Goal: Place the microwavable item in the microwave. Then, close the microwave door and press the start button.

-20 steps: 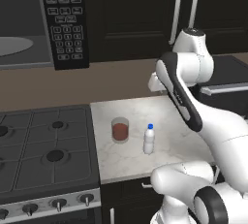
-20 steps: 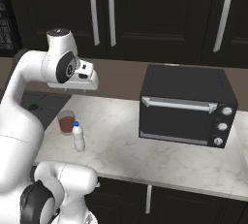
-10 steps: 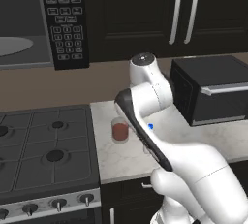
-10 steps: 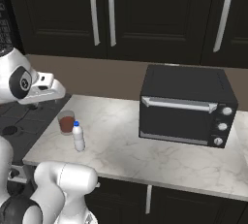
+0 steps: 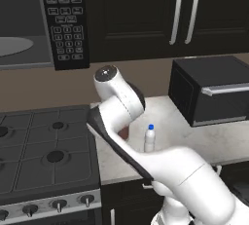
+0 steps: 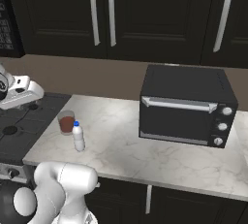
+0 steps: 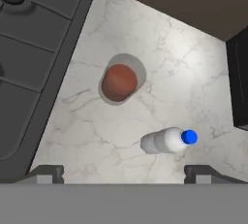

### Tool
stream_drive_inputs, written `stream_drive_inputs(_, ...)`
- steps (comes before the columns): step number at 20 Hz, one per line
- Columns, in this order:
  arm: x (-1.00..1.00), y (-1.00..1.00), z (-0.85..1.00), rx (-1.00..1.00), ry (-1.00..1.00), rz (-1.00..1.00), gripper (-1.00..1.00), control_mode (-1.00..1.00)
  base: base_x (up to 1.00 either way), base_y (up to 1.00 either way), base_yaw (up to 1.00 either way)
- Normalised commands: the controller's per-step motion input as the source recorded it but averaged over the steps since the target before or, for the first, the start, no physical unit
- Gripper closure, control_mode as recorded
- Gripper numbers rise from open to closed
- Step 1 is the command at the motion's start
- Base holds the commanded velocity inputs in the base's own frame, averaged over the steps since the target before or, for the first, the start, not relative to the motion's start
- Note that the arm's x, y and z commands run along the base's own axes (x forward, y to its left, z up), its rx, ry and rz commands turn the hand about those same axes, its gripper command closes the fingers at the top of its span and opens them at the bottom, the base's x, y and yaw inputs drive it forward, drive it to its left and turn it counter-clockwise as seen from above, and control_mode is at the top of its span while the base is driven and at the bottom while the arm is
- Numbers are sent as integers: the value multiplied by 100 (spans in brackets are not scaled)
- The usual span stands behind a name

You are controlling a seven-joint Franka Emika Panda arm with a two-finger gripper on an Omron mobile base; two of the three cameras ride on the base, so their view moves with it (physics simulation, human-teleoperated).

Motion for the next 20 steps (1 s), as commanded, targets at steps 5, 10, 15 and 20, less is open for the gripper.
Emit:
stream_drive_inputs(5, 30, 46, -37, -5, 19, 12, -100, -100, 0, 0, 0)
stream_drive_inputs(10, 33, 15, -52, 0, 19, 13, -100, -100, 0, 0, 0)
stream_drive_inputs(15, 6, -8, -32, 0, 2, 10, -100, -100, 0, 0, 0)
stream_drive_inputs(20, 0, -30, -35, 3, 0, 5, -100, -100, 0, 0, 0)
